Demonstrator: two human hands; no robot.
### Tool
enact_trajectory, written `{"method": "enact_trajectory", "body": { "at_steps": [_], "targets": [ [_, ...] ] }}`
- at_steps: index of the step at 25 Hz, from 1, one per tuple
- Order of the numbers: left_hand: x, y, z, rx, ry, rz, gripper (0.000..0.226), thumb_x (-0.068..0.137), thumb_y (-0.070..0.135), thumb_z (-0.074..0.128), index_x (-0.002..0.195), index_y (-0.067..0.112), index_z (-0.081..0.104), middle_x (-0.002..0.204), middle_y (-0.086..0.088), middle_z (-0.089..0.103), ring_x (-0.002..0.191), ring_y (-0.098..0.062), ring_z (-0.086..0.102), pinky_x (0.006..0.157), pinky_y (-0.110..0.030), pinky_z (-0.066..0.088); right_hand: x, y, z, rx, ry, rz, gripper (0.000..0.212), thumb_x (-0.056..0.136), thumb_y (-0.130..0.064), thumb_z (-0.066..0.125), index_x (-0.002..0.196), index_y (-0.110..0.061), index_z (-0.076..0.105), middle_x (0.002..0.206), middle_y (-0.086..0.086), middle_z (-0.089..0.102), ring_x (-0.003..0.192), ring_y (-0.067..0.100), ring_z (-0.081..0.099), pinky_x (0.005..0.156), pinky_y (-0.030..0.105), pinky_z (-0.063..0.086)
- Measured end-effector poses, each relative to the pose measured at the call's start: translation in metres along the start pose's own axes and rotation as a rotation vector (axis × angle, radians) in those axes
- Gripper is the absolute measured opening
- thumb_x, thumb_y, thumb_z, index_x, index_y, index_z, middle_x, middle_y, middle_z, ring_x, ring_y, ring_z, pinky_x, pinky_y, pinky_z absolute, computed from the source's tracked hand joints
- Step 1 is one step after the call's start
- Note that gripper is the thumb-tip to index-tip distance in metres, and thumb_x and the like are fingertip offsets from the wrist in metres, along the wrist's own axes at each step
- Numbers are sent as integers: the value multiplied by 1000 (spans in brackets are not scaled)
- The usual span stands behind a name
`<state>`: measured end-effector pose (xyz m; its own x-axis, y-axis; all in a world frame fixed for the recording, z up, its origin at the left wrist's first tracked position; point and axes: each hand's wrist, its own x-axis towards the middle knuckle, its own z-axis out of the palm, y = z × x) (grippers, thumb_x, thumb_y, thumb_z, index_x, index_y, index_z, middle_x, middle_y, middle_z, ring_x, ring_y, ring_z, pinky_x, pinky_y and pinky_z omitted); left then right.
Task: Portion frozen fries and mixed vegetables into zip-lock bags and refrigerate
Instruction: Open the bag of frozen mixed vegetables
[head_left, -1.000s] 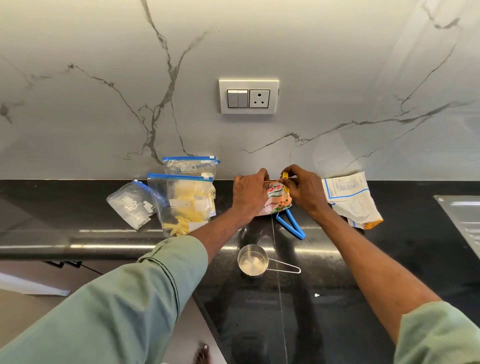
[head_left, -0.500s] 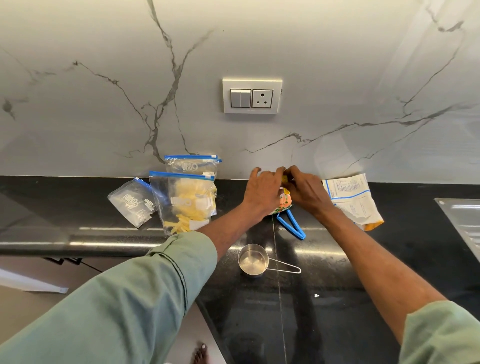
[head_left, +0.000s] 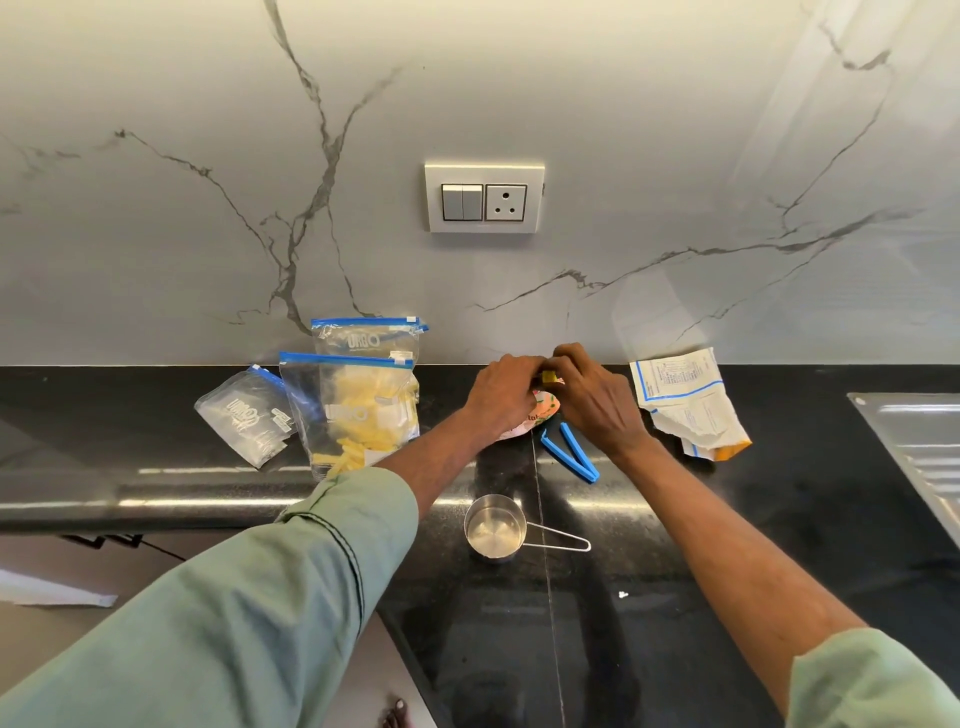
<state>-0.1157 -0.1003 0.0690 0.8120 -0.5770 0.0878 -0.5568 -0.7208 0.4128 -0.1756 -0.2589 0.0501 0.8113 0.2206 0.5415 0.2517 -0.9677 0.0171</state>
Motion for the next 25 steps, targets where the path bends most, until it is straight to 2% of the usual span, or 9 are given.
{"method": "enact_trajectory", "body": {
  "at_steps": [3,6,8,13,16,18,20,22,25],
  "targets": [
    [4,-3,-3,-65,56,-50,27,100,19,62,126,21,69,117,-8,74,109,-29,67,90,-44,56,-5,-1,-2,-41,11,-61,29,86,-17,81,109,-9,66,107,10,66,69,25,66,43,31,45],
    [9,-9,-7,-118,58,-95,31,97,15,65,127,22,70,124,-5,72,115,-25,65,93,-41,55,-15,8,0,49,-81,-53,29,85,-14,82,106,-11,63,97,8,67,64,30,65,45,28,35],
    [10,-12,-9,-118,40,-110,34,97,14,65,131,20,69,128,-6,71,119,-24,64,95,-40,55,-23,19,-1,126,-121,70,27,89,-19,80,106,-11,62,94,7,67,62,33,64,48,28,35],
    [8,-15,-11,-152,94,-93,25,100,24,64,123,21,73,120,-3,75,110,-19,69,83,-29,53,-45,52,2,117,-327,621,29,99,-42,67,109,-16,58,102,6,68,85,32,63,68,36,41],
    [3,-14,-13,-162,122,-79,24,101,31,62,120,21,75,114,-1,77,104,-17,72,78,-25,51,-58,56,8,130,-418,732,29,99,-42,67,112,-18,56,108,8,68,90,30,62,72,38,45],
    [-1,-13,-13,-163,150,-80,27,101,38,61,117,22,75,109,1,78,100,-16,73,72,-20,48,-58,51,9,204,-357,794,41,95,-40,72,125,-18,56,121,9,64,102,32,63,79,41,49],
    [-4,-13,-13,-149,171,-90,29,102,41,59,115,22,75,105,2,78,96,-15,74,62,-15,42,-49,41,10,380,-278,778,64,85,-40,83,137,-18,52,134,8,58,114,28,62,89,42,52],
    [-6,-11,-14,-125,183,-73,29,102,43,58,113,21,75,101,2,78,92,-14,74,61,-17,45,-35,27,12,605,-293,658,78,77,-41,89,141,-21,50,138,2,57,117,19,61,96,39,54],
    [-13,-7,-16,-112,144,-3,28,102,42,57,110,22,74,96,2,78,88,-16,72,75,-34,58,-20,7,17,775,-335,553,60,79,-46,85,130,-23,64,119,-4,70,102,16,69,89,47,59]
  ]
}}
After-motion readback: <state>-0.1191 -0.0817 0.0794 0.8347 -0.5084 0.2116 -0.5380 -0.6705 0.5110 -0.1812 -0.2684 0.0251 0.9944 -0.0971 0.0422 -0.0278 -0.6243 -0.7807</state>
